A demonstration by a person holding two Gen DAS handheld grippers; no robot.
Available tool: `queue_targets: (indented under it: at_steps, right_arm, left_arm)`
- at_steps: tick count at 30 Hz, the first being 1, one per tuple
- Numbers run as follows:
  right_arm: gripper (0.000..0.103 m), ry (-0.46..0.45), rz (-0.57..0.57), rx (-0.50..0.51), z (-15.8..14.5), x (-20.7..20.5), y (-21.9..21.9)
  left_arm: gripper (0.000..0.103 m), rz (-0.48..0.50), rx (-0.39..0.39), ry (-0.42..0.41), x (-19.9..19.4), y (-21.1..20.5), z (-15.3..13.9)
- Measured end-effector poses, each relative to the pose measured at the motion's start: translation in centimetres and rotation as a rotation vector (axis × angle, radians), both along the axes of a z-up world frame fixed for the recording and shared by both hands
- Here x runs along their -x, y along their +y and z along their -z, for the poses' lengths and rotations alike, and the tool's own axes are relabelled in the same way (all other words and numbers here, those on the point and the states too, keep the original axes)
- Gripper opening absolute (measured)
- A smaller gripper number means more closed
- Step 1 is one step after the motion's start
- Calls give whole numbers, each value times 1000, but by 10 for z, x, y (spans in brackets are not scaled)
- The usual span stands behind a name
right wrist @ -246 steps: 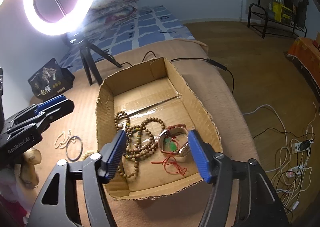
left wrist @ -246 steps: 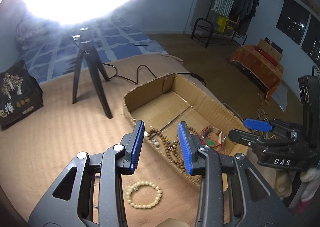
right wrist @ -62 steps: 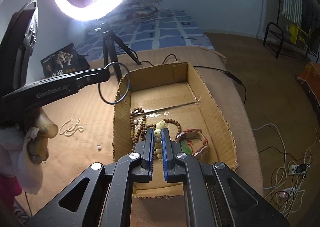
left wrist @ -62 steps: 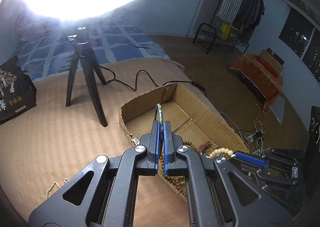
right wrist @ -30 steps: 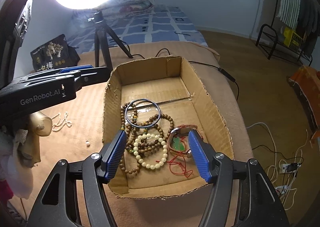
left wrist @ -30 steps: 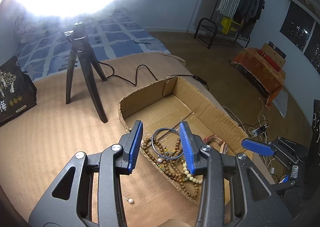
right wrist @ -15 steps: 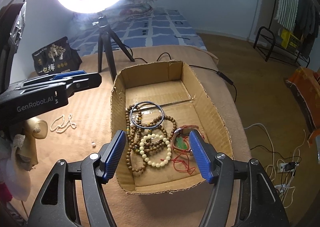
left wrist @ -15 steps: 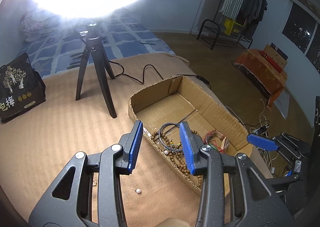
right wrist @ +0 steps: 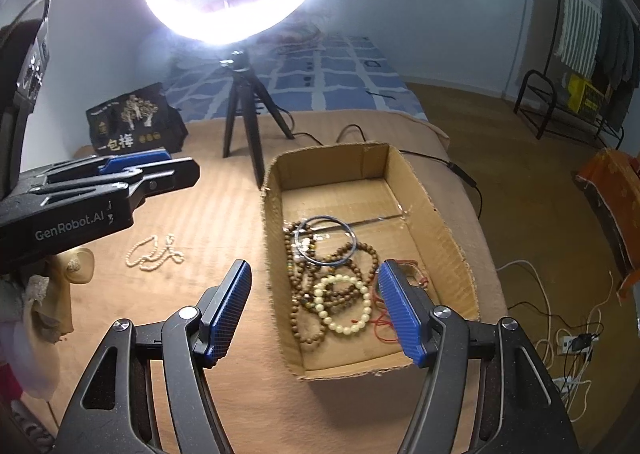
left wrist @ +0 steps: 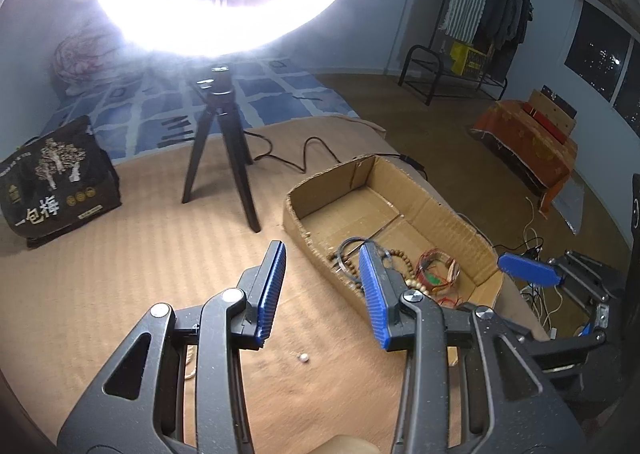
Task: Organize jewelry
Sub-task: 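Move the left gripper to the pearl necklace while the right gripper reaches the loose pearl earring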
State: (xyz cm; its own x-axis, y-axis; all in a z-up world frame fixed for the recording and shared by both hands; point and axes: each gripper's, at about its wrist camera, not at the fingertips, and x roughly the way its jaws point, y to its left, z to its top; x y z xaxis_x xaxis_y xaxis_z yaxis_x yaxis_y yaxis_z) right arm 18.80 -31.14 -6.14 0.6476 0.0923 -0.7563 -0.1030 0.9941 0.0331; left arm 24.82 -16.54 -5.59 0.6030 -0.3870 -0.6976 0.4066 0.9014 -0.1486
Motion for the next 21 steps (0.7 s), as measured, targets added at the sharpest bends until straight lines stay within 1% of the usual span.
queue_targets:
  at_steps: [4, 11, 16, 21]
  right_arm:
    - [66, -35, -44, -29, -2, 7, 12]
    - [66, -36, -118, -47, 0, 8, 39]
    - [66, 5, -134, -58, 7, 2, 57]
    - [66, 92, -149, -107, 22, -10, 69]
  left_arm:
    - [39, -22, -9, -8, 6, 23, 0]
    - [39, -61, -41, -21, 12, 66, 9]
    - [39, -112, -19, 17, 9, 104, 22]
    - [39, -137, 9, 79, 3, 126, 43]
